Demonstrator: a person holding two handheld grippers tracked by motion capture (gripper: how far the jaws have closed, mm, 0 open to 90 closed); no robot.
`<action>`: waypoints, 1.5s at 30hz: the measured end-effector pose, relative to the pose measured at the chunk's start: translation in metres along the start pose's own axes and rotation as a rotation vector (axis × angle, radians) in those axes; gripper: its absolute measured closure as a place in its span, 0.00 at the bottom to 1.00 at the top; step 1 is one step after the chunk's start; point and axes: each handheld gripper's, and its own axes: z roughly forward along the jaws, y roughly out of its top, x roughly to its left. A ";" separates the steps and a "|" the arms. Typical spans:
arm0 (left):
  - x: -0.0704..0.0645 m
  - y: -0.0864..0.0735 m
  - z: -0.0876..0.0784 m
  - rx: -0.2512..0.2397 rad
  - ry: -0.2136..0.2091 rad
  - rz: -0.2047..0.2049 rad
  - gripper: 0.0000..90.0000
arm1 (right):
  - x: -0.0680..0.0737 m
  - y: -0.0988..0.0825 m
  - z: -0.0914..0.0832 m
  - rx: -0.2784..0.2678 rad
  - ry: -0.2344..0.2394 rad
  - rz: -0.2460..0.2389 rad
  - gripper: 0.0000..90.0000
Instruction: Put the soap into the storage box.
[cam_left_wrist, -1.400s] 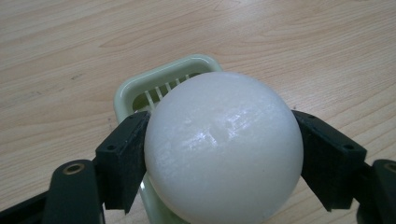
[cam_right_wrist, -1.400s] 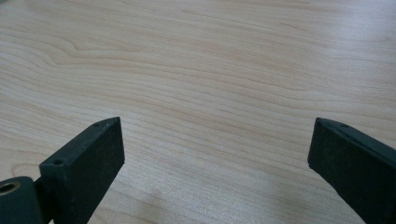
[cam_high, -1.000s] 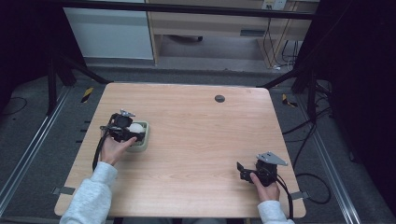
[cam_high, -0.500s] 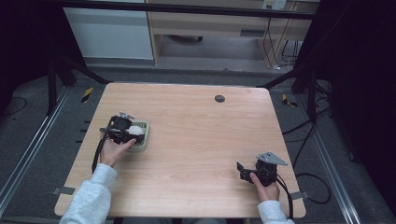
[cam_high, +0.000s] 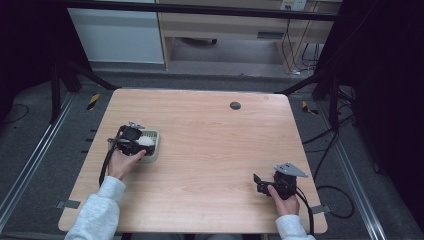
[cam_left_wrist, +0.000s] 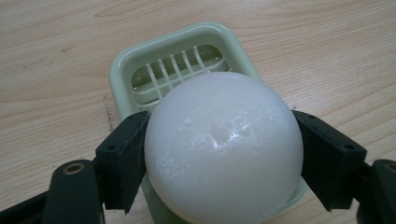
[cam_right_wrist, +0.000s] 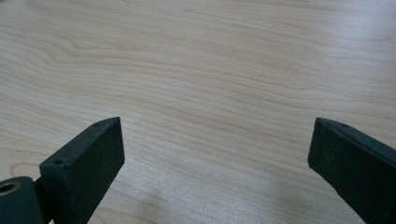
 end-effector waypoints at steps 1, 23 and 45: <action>0.000 0.000 0.000 0.001 0.001 0.000 0.27 | 0.000 0.000 0.000 0.000 0.000 0.000 0.05; 0.000 -0.002 0.005 0.007 -0.006 -0.007 0.26 | 0.000 0.000 0.000 0.002 0.001 0.000 0.05; -0.007 -0.001 -0.021 -0.087 -0.015 0.006 0.25 | 0.001 0.000 0.000 0.002 0.001 -0.001 0.05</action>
